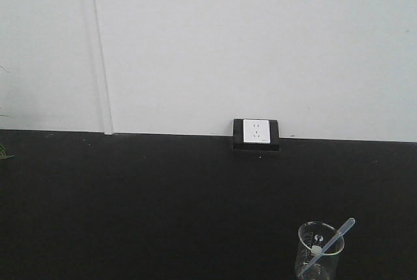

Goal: Grab transparent chemical and place on left bench
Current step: 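Close the right gripper on the clear dropper pipette standing in the beaker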

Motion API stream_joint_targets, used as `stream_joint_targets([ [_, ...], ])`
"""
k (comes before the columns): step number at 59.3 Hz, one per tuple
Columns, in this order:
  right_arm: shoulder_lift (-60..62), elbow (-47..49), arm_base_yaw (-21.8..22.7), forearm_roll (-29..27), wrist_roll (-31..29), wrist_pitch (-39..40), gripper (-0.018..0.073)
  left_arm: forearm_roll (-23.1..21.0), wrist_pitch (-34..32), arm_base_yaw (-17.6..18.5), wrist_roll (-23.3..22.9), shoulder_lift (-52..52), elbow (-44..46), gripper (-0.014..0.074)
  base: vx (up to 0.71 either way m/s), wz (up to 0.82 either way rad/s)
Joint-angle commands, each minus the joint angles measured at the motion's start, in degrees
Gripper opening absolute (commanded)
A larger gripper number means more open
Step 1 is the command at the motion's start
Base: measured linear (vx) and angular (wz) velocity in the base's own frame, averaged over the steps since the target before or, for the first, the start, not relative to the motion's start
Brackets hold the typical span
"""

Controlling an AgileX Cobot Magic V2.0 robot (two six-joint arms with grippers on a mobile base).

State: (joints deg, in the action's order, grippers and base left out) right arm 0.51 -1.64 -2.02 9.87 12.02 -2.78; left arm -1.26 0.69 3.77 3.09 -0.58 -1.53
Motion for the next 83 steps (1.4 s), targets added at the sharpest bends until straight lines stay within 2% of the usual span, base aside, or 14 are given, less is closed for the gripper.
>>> stream_joint_targets([
  [1,0.81,-0.53,0.28,0.39,-0.37,4.73,-0.0007,-0.04,-4.49,0.1,-0.45,-1.1,-0.93,-0.0003,0.0,0.0],
  [24,0.81,-0.01,0.28,0.39,-0.37,7.73,-0.0007,-0.04,-4.49,0.1,-0.45,-1.1,-0.93,-0.0003,0.0,0.0],
  [35,-1.61,6.21,0.28,-0.28,0.05,6.4,-0.0007,-0.04,-4.49,0.1,-0.45,-1.1,-0.93,-0.0003,0.0,0.0],
  [48,-16.53,19.84,0.28,1.24,-1.16,6.75,-0.0007,-0.04,-4.49,0.1,-0.45,-1.1,-0.93,-0.0003,0.0,0.0],
  [59,-31.03,28.56,0.28,1.24,-1.16,13.74,-0.0007,-0.04,-4.49,0.1,-0.45,-1.1,-0.93,-0.0003,0.0,0.0],
  [72,-41.23,30.99,0.28,-0.13,-0.96,25.27,-0.0002,-0.04,-4.49,0.1,-0.45,-1.1,-0.93,-0.0003,0.0,0.0],
  [83,-47.15,30.99,0.28,-0.49,-0.16,25.78,0.0068,-0.04,-4.49,0.1,-0.45,-1.1,-0.93,-0.0003,0.0,0.0],
])
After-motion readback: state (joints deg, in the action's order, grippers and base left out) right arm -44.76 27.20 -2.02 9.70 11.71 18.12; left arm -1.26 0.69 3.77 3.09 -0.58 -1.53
